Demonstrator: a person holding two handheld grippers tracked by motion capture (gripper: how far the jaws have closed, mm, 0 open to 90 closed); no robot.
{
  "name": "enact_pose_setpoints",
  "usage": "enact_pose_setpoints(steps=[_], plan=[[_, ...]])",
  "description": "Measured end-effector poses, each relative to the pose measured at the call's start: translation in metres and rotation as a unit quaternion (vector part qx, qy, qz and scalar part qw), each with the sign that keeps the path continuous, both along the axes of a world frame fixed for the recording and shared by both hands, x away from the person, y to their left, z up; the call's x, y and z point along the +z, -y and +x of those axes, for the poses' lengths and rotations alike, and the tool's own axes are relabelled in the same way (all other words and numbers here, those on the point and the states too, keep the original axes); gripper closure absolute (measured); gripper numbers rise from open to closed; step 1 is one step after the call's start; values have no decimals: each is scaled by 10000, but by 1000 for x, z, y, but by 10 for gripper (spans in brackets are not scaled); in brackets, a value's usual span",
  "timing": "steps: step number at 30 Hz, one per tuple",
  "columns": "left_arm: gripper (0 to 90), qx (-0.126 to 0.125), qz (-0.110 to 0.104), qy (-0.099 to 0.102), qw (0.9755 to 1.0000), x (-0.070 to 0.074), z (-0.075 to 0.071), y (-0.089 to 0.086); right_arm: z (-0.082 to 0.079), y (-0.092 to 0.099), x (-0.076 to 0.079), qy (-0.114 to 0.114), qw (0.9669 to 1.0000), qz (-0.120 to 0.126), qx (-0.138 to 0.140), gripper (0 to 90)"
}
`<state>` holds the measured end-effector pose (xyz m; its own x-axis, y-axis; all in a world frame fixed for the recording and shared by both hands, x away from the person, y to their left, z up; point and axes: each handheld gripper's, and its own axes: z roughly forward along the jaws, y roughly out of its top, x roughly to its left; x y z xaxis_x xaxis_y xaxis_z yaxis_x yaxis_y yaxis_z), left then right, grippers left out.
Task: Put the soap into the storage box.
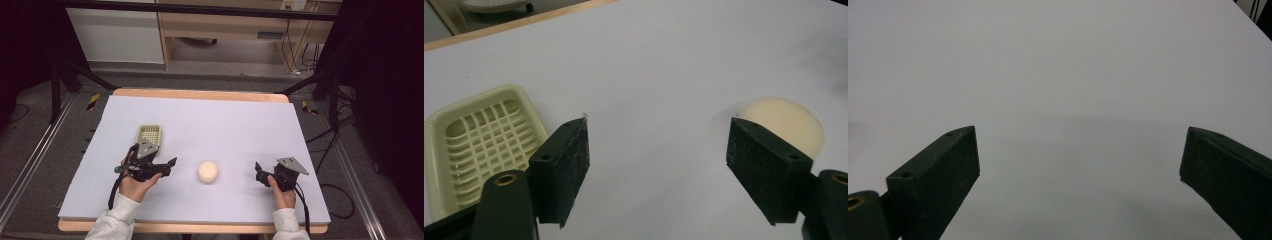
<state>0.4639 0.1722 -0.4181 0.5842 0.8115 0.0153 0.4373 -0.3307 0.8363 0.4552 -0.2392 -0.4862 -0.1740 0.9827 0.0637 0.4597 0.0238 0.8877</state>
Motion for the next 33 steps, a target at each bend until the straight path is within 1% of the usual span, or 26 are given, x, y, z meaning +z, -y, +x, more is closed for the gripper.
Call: enact_pose_setpoints(steps=[2, 4, 5, 6, 7, 8, 9, 11, 13, 17, 19, 23, 25, 27, 30, 31, 33], plan=[[250, 3, -17, 4, 10000, 0, 0, 2, 0, 0, 0, 2, 10000, -1, 6, 30], [250, -60, -14, 1, 10000, -1, 1, 8, 0, 0, 0, -2, 10000, 2, 16, 30], [249, -60, -14, 1, 10000, -1, 1, 8, 0, 0, 0, -2, 10000, 2, 16, 30], [250, -100, 26, -4, 9999, 0, 1, 10, 0, 0, 0, -13, 10000, 13, 16, 30], [249, -108, -32, 7, 9999, -1, 2, 14, 0, 0, 0, -8, 10000, 7, 13, 30], [249, -108, -32, 7, 9999, -1, 2, 14, 0, 0, 0, -8, 10000, 7, 13, 30], [249, -142, 13, -3, 9999, -1, 2, 15, 0, 0, 0, -5, 10000, 2, 9, 30], [248, -197, 7, -8, 9998, -2, 3, 21, 0, 0, 0, -11, 10000, 1, 12, 30], [247, -215, 10, -10, 9998, -3, 3, 23, 0, 0, 0, -9, 10000, 1, 17, 30], [244, -323, 64, -81, 9994, -7, 5, 30, 0, 0, 0, -27, 10000, 0, 22, 30], [241, -336, 55, -103, 9994, -8, 6, 34, 0, 0, 0, -34, 10000, -13, 45, 30], [238, -396, 95, -86, 9991, -10, 6, 38, 1, 0, 0, -45, 10000, -18, 78, 30], [235, -423, 92, -111, 9990, -11, 6, 42, 1, 0, 0, -61, 10000, -16, 74, 30], [228, -519, 166, -106, 9985, -13, 6, 49, 1, 0, 0, -83, 9999, -11, 79, 30], [219, -554, 152, -99, 9983, -13, 5, 53, 1, 0, 0, -83, 9999, -5, 60, 30], [214, -606, 187, -100, 9979, -12, 5, 56, 1, 0, 0, -83, 9999, -17, 61, 30], [210, -604, 168, -98, 9980, -13, 5, 57, 1, 0, 0, -82, 9999, -19, 61, 30]])
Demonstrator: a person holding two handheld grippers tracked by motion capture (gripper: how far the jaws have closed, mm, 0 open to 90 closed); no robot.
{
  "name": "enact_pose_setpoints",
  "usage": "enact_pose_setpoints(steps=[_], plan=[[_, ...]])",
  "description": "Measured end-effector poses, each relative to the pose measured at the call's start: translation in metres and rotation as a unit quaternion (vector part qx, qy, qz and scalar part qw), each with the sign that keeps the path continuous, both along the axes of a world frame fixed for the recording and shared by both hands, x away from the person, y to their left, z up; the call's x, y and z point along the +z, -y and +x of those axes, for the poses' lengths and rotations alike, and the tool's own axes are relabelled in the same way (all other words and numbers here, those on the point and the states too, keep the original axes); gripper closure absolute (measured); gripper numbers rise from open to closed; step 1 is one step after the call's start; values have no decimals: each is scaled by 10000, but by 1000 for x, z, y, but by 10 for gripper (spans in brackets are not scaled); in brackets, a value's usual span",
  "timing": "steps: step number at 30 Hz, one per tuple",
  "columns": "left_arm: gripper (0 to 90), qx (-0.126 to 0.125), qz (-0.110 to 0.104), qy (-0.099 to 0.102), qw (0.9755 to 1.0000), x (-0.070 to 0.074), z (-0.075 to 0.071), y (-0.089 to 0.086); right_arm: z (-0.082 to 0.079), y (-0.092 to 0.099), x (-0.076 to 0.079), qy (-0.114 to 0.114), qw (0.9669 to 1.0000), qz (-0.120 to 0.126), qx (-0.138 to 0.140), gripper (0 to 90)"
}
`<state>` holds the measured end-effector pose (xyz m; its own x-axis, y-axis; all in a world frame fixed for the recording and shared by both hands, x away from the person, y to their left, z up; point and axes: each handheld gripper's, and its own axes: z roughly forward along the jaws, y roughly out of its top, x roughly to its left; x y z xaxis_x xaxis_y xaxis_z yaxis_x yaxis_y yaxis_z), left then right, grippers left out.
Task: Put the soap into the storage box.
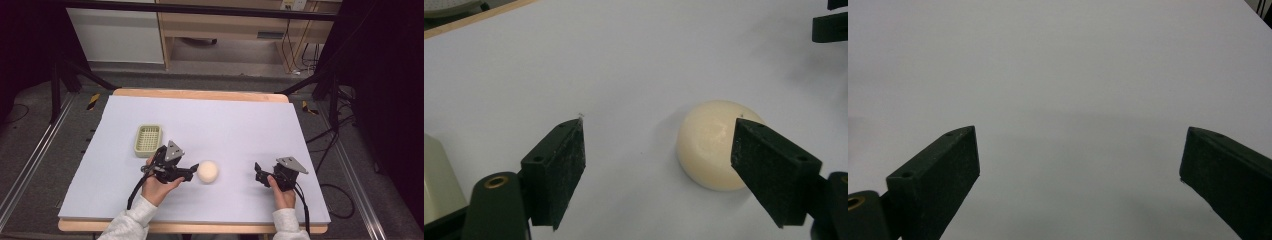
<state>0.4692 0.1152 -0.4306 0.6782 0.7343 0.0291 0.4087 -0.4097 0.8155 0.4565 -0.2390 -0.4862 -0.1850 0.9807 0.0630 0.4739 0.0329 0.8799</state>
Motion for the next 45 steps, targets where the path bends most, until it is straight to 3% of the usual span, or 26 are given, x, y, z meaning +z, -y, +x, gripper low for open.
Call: enact_pose_setpoints(steps=[12, 31, 45], plan=[[187, -175, 3, -34, 9998, -2, 5, 16, 1, 1, 0, -16, 10000, 30, 17, 30], [162, -385, 82, -257, 9989, -13, 6, 40, 0, 0, 0, -5, 10000, 15, 10, 30], [129, -382, 129, -376, 9985, -19, 7, 46, 0, 0, 0, -1, 10000, 4, 0, 30]])
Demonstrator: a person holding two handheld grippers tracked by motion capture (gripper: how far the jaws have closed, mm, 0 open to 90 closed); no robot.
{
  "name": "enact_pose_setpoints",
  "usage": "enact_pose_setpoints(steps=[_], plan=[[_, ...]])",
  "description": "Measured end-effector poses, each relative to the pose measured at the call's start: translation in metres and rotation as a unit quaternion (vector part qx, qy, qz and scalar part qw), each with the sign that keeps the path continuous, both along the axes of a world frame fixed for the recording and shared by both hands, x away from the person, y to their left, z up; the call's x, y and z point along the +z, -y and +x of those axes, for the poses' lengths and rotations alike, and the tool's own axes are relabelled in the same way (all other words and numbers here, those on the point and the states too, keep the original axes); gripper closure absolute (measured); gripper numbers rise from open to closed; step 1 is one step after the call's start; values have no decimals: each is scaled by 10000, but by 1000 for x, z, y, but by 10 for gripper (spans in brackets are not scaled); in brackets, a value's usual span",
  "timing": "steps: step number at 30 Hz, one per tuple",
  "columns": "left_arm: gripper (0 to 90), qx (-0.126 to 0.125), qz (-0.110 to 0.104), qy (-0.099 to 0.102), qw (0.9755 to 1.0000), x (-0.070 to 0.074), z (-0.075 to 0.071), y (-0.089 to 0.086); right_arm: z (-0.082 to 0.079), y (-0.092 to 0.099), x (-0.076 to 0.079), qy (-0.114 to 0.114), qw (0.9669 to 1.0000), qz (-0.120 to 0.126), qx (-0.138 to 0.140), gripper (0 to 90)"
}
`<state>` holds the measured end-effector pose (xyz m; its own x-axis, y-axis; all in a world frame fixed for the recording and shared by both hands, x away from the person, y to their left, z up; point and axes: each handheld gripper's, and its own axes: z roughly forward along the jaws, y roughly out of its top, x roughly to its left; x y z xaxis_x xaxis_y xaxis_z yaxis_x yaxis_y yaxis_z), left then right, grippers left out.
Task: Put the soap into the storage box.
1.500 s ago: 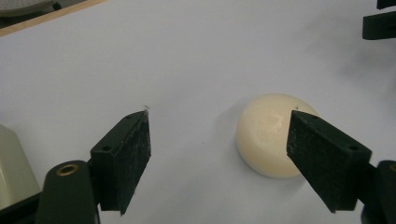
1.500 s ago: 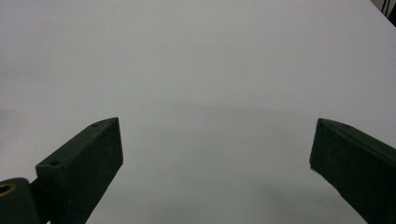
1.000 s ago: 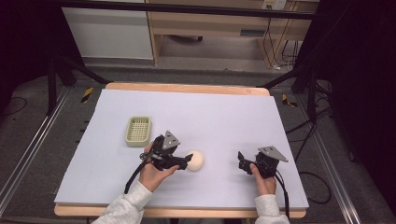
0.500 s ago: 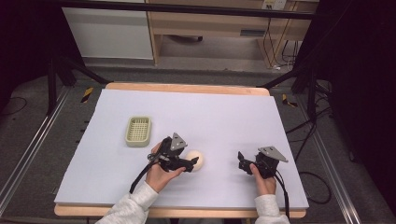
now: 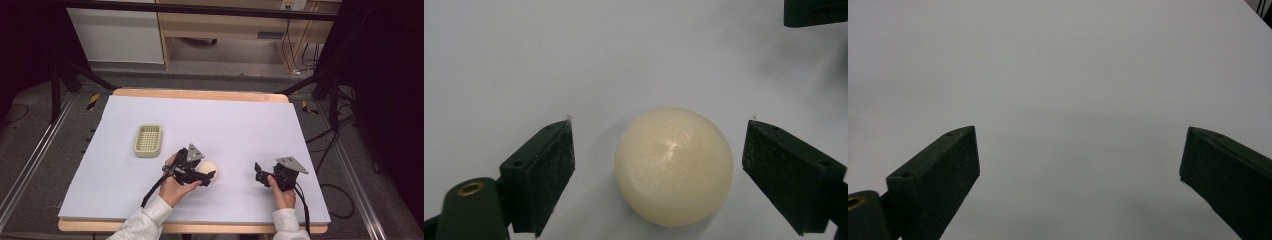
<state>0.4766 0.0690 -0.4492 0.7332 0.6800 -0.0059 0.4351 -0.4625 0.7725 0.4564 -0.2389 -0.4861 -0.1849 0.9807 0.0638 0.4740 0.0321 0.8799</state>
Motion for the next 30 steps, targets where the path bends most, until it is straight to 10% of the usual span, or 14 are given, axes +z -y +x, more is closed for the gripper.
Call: enact_pose_setpoints(steps=[30], plan=[[105, -33, 254, -217, 9994, -15, 7, 11, 0, 0, 0, -8, 10000, 23, 24, 30]])
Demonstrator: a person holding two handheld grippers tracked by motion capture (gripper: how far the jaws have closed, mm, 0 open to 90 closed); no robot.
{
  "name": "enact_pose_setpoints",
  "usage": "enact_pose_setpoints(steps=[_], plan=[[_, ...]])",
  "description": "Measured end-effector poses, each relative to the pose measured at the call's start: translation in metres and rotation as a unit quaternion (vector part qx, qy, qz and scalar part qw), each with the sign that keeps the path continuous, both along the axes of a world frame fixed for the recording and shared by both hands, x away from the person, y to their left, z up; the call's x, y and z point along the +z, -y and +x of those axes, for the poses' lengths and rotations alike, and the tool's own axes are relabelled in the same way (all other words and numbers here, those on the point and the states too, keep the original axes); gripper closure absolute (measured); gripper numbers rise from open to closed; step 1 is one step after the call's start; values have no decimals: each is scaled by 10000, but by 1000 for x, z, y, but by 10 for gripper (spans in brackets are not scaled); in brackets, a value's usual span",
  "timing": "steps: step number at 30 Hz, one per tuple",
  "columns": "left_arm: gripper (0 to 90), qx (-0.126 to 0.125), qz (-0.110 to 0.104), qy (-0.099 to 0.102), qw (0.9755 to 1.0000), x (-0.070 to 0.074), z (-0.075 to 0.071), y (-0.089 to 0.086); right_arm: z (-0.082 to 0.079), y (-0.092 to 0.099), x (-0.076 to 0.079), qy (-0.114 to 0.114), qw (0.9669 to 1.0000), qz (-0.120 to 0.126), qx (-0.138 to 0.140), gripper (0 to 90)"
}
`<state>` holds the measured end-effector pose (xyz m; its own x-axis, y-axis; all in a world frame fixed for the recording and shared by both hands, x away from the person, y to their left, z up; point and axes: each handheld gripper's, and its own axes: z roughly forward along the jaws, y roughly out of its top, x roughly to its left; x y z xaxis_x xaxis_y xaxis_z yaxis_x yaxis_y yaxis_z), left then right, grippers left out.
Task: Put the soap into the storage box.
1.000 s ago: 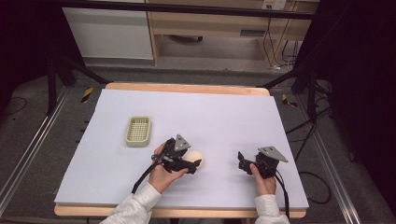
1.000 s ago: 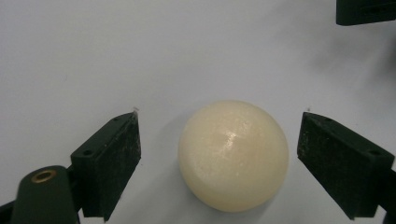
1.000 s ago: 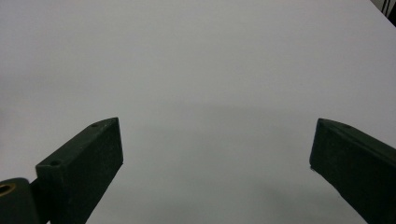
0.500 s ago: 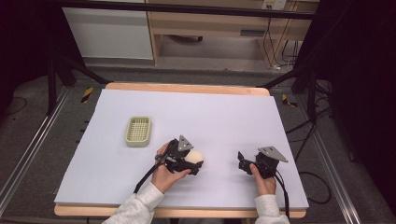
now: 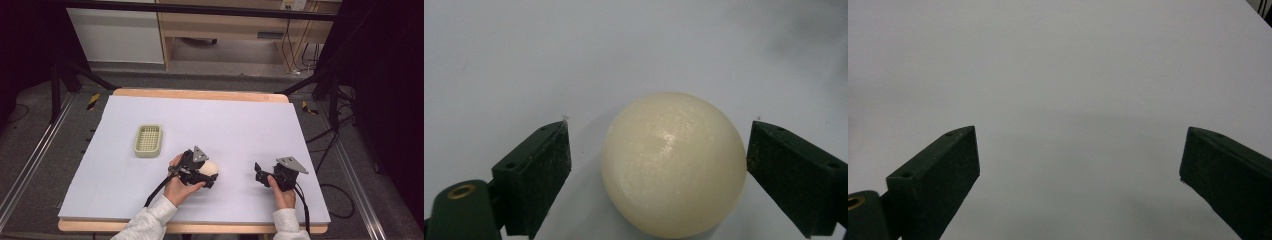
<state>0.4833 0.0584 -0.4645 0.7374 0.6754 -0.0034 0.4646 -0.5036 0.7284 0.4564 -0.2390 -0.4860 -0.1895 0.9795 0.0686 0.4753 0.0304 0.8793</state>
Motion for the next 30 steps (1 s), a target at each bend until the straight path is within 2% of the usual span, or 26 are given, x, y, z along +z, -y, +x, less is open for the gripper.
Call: enact_pose_setpoints(steps=[15, 30], plan=[[124, 14, 55, -138, 9999, -7, 2, 2, 0, 0, 0, 5, 10000, -8, -6, 30], [161, -25, 112, -190, 9998, -11, 3, 5, 0, 0, 0, 0, 10000, 1, 10, 31]])
